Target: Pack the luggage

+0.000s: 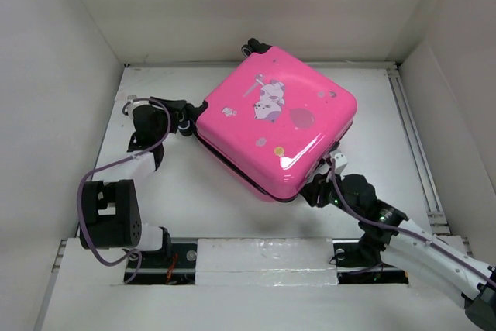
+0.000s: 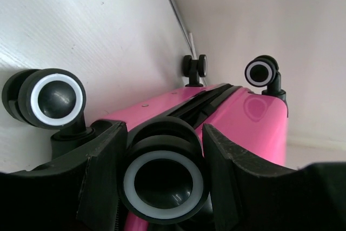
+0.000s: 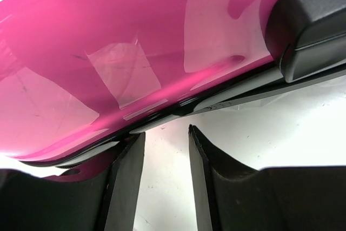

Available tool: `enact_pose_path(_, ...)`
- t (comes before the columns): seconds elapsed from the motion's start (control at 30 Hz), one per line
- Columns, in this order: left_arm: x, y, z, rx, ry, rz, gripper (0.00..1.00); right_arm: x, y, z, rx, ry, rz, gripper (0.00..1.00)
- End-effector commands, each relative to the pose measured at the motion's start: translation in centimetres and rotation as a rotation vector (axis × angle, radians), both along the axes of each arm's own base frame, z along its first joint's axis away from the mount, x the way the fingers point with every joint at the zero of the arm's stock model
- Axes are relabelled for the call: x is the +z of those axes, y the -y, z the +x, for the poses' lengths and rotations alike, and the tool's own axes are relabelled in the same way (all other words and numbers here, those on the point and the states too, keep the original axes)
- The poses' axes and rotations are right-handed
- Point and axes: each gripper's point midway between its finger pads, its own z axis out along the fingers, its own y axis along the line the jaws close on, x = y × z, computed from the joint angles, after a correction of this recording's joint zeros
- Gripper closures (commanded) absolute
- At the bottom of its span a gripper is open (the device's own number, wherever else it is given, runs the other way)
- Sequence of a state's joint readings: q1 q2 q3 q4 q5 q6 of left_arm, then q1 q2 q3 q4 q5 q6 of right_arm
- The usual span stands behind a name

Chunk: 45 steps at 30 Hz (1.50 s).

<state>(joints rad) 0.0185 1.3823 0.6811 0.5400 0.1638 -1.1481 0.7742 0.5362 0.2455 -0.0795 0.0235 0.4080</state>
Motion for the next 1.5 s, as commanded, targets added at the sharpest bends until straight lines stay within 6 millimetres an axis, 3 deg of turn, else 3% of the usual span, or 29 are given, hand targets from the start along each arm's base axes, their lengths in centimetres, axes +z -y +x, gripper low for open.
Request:
enact_pose_path(0.0, 14.7, 2.3, -0.4, -0.092, 0.445, -0.033, 1.00, 1.7, -0.6, 0.5, -0.012, 0.040, 0.064, 0.56)
enact_pose_path(0.07, 14.0, 2.3, -0.3, -0.091, 0.433, -0.042, 1.00, 2.4, -0.5, 0.7, -0.022, 0.056, 0.076, 0.55)
enact_pose_path(0.1, 14.0, 2.5, -0.3, -0.101, 0.433, -0.043, 0.92, 2.4, -0.5, 0.7, -0.022, 0.056, 0.076, 0.55)
enact_pose_path(0.13, 13.7, 2.7, -0.4, -0.115, 0.420, -0.045, 0.69, 2.4, -0.5, 0.7, -0.022, 0.056, 0.076, 0.55)
enact_pose_path(0.17, 12.8, 2.7, -0.3, -0.115, 0.402, -0.037, 0.57, 2.4, -0.6, 0.7, -0.022, 0.056, 0.076, 0.54)
enact_pose_path(0.27, 11.1, 3.5, -0.1, -0.166, 0.364, -0.053, 0.34, 2.2, -0.8, 0.9, -0.022, 0.052, 0.071, 0.53)
enact_pose_path(0.33, 11.0, 4.0, 0.5, -0.193, 0.357, -0.057, 0.32, 2.0, -0.7, 0.9, -0.019, 0.053, 0.057, 0.53)
enact_pose_path(0.4, 10.0, 4.5, 1.0, -0.223, 0.325, -0.063, 0.30, 2.2, -0.9, 1.1, -0.016, 0.066, 0.059, 0.53)
enact_pose_path(0.43, 8.5, 4.8, 1.4, -0.241, 0.284, -0.082, 0.29, 2.2, -0.9, 1.1, -0.016, 0.066, 0.059, 0.53)
enact_pose_path(0.47, 8.6, 4.8, 1.7, -0.240, 0.290, -0.092, 0.29, 2.2, -0.9, 1.1, -0.016, 0.066, 0.059, 0.53)
enact_pose_path(0.63, 6.8, 5.1, 2.6, -0.246, 0.254, -0.133, 0.29, 2.2, -0.8, 1.2, -0.025, 0.068, 0.057, 0.53)
enact_pose_path(0.8, 5.6, 4.5, 3.3, -0.175, 0.237, -0.183, 0.54, 2.4, -0.8, 1.3, -0.025, 0.075, 0.063, 0.53)
enact_pose_path(0.87, 6.3, 4.1, 3.6, -0.166, 0.273, -0.198, 0.65, 2.1, -0.8, 1.3, -0.025, 0.068, 0.057, 0.53)
enact_pose_path(0.9, 7.0, 3.9, 4.1, -0.154, 0.289, -0.205, 0.72, 2.1, -1.0, 1.2, -0.016, 0.066, 0.059, 0.53)
enact_pose_path(0.93, 7.6, 3.9, 4.3, -0.156, 0.301, -0.204, 0.72, 2.1, -1.0, 1.2, -0.016, 0.066, 0.059, 0.53)
enact_pose_path(0.97, 8.2, 3.8, 4.5, -0.146, 0.314, -0.202, 0.89, 2.1, -1.0, 1.2, -0.016, 0.066, 0.059, 0.53)
enact_pose_path(1.0, 8.3, 3.8, 4.8, -0.146, 0.318, -0.202, 0.98, 2.1, -1.0, 1.2, -0.016, 0.066, 0.059, 0.53)
enact_pose_path(1.03, 8.8, 3.8, 5.0, -0.148, 0.330, -0.201, 1.00, 2.1, -1.0, 1.2, -0.016, 0.066, 0.059, 0.53)
enact_pose_path(1.2, 14.5, 3.7, 3.0, -0.164, 0.483, -0.157, 1.00, 3.0, -0.9, 1.1, -0.016, 0.088, 0.082, 0.52)
enact_pose_path(1.27, 18.0, 3.5, 1.8, -0.159, 0.552, -0.134, 1.00, 3.2, -1.0, 0.9, -0.003, 0.092, 0.091, 0.52)
enact_pose_path(1.47, 23.6, 3.3, -0.8, -0.151, 0.647, -0.077, 1.00, 3.7, -1.3, 0.7, 0.015, 0.095, 0.102, 0.51)
